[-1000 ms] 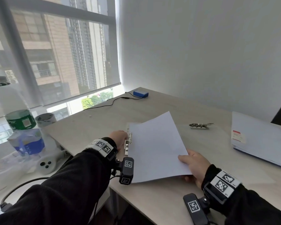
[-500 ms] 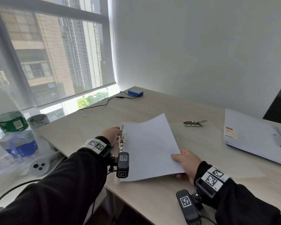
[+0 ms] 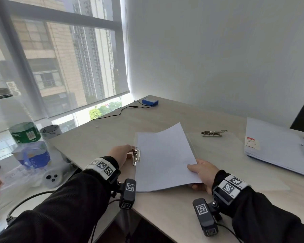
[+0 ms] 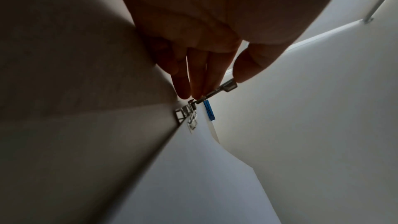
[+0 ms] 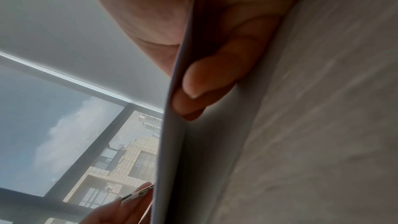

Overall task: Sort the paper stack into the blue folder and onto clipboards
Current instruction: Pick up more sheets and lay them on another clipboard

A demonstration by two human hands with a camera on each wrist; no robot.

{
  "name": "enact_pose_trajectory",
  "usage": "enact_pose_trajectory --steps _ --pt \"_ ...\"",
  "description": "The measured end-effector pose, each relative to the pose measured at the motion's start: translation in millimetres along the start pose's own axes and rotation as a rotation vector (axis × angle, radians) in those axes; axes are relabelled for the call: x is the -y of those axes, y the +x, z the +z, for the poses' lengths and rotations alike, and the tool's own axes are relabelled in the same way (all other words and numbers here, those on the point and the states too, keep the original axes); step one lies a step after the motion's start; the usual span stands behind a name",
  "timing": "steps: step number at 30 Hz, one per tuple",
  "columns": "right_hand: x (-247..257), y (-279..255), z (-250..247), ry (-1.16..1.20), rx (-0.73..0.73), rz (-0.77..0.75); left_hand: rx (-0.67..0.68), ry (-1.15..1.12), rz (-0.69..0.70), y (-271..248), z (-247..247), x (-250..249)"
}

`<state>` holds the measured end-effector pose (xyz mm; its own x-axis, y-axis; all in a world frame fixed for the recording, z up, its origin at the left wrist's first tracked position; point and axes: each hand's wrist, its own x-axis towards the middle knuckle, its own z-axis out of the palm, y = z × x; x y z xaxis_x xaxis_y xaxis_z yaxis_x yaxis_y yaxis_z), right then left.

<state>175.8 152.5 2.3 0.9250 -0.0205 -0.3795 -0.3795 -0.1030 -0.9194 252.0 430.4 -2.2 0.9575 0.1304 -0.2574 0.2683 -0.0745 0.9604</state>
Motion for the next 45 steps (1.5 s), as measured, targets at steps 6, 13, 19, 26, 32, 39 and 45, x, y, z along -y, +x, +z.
enact_pose_trajectory --steps 6,13,19,26,32,39,45 --pt "-1.5 -0.3 -0.7 0.010 -0.002 -0.001 -0.051 0.124 0.010 -6.5 -2.4 4.5" --pt "0.1 -1.8 -1.4 0.002 0.016 -0.013 0.045 0.390 0.012 -9.3 -3.5 1.4" --pt "-1.3 -1.1 -1.8 -0.007 0.005 -0.011 0.017 0.621 0.010 -0.9 5.0 -1.2" --pt "-2.6 -1.1 -1.7 -0.001 -0.009 -0.004 -0.047 0.827 0.007 -3.1 10.8 -8.7" --pt "-2.7 -5.4 -0.5 -0.008 -0.020 -0.023 -0.061 0.886 0.036 -7.3 13.1 -10.1" --pt "-3.1 -12.8 -6.3 0.058 -0.007 0.014 -0.014 0.754 0.017 -3.2 10.2 -5.0" --pt "-1.3 -26.5 -52.6 -0.365 -0.144 -0.037 -0.051 0.548 0.002 -9.7 5.7 -1.6"
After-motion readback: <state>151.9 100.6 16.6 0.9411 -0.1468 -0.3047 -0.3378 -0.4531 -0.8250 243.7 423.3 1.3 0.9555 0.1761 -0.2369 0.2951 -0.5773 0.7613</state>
